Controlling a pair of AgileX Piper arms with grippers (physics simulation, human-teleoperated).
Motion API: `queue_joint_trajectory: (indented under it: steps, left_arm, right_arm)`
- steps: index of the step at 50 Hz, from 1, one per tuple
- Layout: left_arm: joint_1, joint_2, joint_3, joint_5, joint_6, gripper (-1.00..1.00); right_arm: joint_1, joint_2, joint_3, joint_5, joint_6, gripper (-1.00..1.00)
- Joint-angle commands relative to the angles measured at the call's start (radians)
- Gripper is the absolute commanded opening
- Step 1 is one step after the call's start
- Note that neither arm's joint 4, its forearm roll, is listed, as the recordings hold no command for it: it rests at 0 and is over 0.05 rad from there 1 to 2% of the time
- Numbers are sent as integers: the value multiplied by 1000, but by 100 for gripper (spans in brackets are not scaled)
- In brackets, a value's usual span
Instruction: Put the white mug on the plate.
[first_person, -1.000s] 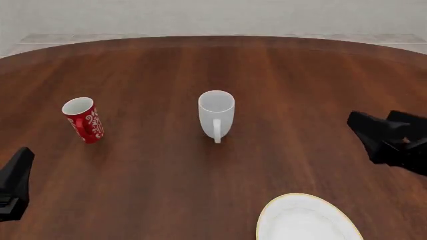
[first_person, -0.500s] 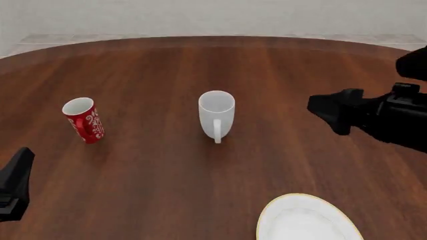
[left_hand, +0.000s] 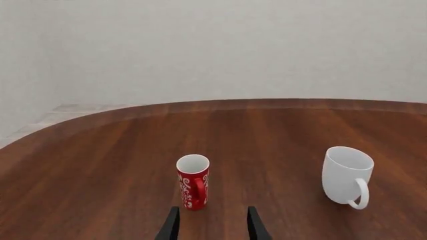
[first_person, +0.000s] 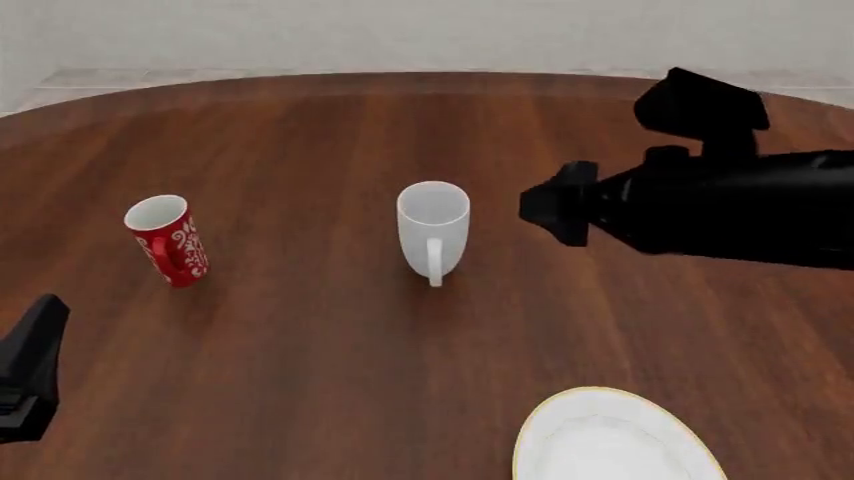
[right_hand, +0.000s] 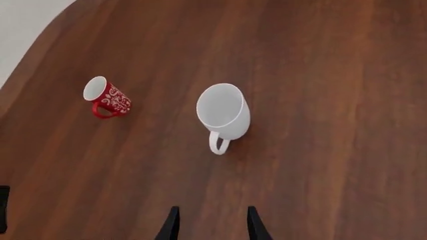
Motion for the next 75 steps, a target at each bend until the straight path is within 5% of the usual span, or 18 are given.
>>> queue_joint_trajectory:
  steps: [1,23,75]
  left_arm:
    - [2,0,1,1,-1,100]
    - [2,4,1,-3,0,100]
    - [2,6,1,-4,-1,100]
  right_arm:
    - [48,122,-68,-20,28,100]
    - [87,300,-130,-60,81,100]
    - [81,556,-198,-174,103,100]
